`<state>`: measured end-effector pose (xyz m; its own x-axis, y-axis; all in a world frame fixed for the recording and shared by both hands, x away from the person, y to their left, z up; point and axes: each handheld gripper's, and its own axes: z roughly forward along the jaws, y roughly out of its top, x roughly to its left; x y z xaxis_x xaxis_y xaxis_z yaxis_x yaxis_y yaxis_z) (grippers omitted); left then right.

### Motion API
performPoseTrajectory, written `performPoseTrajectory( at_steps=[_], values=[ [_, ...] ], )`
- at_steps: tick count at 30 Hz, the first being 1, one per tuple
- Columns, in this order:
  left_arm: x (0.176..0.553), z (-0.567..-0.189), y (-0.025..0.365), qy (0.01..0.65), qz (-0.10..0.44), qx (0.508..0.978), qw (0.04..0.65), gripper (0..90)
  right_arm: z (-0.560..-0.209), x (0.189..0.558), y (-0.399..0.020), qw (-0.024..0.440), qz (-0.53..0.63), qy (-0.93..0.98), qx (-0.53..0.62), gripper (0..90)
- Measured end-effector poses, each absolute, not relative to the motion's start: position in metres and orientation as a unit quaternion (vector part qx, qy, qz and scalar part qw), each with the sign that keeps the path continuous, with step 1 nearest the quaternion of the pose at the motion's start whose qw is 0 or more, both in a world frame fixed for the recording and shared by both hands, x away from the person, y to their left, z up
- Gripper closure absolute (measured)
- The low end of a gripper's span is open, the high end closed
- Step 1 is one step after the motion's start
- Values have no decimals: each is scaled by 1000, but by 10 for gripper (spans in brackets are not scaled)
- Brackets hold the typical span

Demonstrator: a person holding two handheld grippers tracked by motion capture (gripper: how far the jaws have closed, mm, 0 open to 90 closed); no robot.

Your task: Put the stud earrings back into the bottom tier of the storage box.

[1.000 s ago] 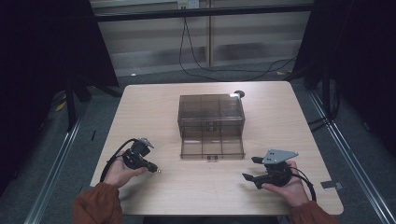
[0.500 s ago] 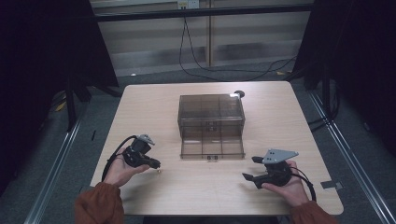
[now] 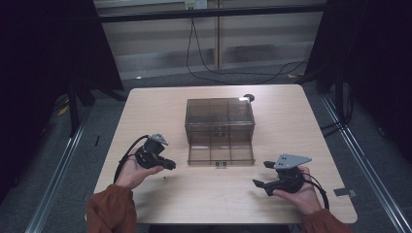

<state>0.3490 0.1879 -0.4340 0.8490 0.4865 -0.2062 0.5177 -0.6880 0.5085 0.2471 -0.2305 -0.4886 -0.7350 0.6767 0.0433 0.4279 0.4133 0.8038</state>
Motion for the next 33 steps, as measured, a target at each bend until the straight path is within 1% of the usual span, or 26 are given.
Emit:
performPoseTrajectory(
  at_steps=[11,13,15,16,18,25,33],
  values=[
    [352,-424,161,246,-26,924,292,860,-488,247,-228,144,428,828,332,194],
    [352,-423,157,254,-27,920,297,860,-488,247,-228,146,426,828,332,190],
    [354,-422,155,242,-25,924,295,860,-488,247,-229,146,427,828,333,183],
    [353,-421,154,249,-27,921,300,860,-488,247,-229,146,427,828,333,181],
    [355,-418,152,240,-24,923,299,860,-488,247,-228,148,425,828,334,180],
    [355,-416,147,244,-26,918,313,860,-488,247,-228,147,424,829,334,175],
    [360,-406,133,226,-22,922,312,860,-488,247,-228,147,425,828,335,172]
  ],
)
